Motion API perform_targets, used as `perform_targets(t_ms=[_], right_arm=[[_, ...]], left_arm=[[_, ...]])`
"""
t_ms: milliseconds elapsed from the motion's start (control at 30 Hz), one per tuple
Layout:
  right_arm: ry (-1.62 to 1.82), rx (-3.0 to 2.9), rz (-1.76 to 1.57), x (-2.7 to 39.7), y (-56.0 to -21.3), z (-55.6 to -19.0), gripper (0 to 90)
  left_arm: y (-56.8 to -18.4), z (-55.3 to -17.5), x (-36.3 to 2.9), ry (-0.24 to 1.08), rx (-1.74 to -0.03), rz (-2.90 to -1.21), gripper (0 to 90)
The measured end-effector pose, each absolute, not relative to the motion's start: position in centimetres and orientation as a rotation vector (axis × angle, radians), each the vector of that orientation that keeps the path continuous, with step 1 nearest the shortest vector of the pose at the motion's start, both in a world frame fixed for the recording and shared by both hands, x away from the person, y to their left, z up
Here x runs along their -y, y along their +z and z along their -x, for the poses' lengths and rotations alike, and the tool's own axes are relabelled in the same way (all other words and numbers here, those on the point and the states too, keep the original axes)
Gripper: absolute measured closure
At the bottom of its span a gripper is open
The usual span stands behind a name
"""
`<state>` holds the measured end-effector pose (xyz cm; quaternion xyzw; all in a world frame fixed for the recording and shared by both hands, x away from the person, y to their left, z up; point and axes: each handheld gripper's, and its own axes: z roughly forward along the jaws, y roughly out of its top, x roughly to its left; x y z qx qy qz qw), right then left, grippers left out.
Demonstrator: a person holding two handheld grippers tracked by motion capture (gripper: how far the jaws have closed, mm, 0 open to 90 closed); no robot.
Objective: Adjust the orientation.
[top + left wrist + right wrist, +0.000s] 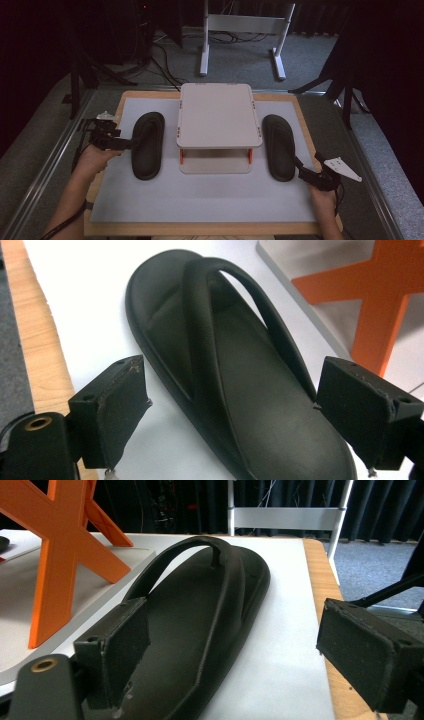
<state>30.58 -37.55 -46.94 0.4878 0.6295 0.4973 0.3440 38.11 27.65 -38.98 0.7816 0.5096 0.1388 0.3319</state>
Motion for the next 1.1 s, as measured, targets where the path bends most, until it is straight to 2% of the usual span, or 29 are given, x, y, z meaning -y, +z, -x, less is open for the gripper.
perform_targets(t_ms=[367, 633, 667, 733, 1100], right_arm=[[1.286, -1.645, -1.265, 37.5, -47.0, -30.6, 13.1], [1.283, -1.657, -1.261, 37.4, -47.0, -30.7, 13.1], [1.281, -1.658, -1.261, 37.4, -47.0, -30.7, 13.1], [1.281, -1.66, -1.259, 37.4, -47.0, -30.7, 13.1], [1.278, -1.664, -1.259, 37.3, -47.0, -30.8, 13.1]], left_arm=[[-39.0, -41.2, -26.1, 0.218, -1.354, -2.191, 15.3], [-38.9, -43.4, -25.0, 0.175, -1.421, -2.257, 26.0], [-39.0, -43.7, -25.0, 0.163, -1.429, -2.252, 31.0], [-39.0, -44.1, -25.0, 0.148, -1.445, -2.253, 34.0], [-39.9, -46.2, -24.7, 0.113, -1.569, -2.286, 35.2]])
